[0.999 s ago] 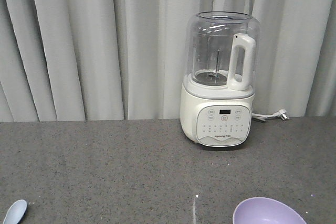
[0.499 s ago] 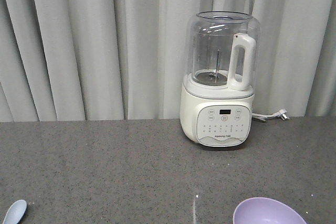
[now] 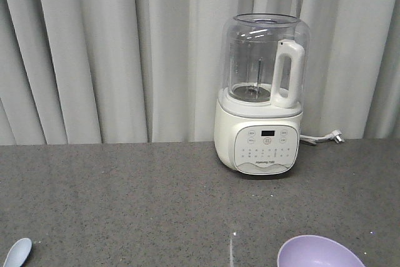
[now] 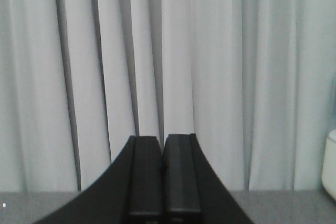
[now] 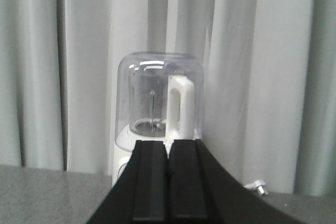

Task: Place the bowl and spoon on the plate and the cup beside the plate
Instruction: 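Grasp the white spoon with the left gripper, lower right gripper to bowl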

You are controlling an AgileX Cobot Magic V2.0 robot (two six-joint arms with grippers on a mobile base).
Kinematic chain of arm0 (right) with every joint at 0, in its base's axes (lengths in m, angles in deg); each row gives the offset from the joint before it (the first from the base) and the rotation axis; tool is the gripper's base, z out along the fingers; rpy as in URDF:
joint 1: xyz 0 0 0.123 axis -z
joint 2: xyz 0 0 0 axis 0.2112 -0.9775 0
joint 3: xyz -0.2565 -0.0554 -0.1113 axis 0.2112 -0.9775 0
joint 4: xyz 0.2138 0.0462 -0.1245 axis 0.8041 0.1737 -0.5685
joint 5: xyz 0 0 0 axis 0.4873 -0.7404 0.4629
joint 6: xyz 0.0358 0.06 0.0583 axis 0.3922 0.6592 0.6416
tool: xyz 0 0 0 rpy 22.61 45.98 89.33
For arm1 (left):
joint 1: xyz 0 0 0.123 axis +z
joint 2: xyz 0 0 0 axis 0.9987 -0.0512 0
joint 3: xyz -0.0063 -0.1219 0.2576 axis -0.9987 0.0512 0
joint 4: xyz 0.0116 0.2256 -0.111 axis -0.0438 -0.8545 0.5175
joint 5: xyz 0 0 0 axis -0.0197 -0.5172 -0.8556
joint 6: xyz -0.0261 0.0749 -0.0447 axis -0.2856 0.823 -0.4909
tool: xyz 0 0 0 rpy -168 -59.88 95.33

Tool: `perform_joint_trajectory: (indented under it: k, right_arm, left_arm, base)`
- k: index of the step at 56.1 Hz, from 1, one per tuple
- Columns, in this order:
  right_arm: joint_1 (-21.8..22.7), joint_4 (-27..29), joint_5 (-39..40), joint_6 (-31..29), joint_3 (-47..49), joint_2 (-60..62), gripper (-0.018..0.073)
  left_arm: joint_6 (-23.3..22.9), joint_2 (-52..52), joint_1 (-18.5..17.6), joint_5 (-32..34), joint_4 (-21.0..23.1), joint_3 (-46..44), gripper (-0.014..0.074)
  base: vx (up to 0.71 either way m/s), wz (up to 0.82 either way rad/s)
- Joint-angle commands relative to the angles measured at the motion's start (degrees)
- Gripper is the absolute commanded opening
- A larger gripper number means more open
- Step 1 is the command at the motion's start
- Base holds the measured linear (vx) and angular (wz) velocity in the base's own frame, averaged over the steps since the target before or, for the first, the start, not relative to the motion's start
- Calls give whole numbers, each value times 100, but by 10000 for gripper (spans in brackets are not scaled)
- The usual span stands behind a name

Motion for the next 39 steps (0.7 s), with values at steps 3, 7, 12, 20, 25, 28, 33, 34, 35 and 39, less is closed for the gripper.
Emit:
perform_joint_trajectory:
  k: [3,7,12,20,25,28,33,34,35,39]
  right_arm:
    - [-252,-17,317,5,215,-502,-6]
    - [-331,-17,317,5,215,-693,-1]
    - [-339,-31,264,5,221,-865,23]
    - [-339,-31,219,-2,221,-929,138]
    - [-339,-31,239,-7,221,-929,288]
    - [-321,-31,239,-16,221,-929,398]
    - [-320,-31,261,-16,221,-929,557]
    - [-320,-31,263,-16,221,-929,586]
    - [-320,-31,275,-16,221,-929,612]
    - [-320,-31,363,-16,221,-929,686]
  left_arm:
    - [22,-398,-75,217,13,-188,-2]
    - [22,-504,-143,211,13,-188,3]
    - [22,-534,-183,211,13,-188,19]
    - [22,-534,-183,200,13,-188,122]
    - [22,-534,-183,158,13,-188,227]
    - [22,-534,-183,72,13,-188,300]
    - [22,-534,-183,-76,13,-188,437]
    - [22,-534,-183,-100,13,-188,461]
    - [22,-534,-183,-121,8,-188,476]
    - [28,-584,-183,-153,8,-188,545]
  base:
    - [0,0]
    - [0,0]
    - [0,0]
    - [0,0]
    - [0,0]
    - [0,0]
    - [0,0]
    - [0,0]
    - [0,0]
    - [0,0]
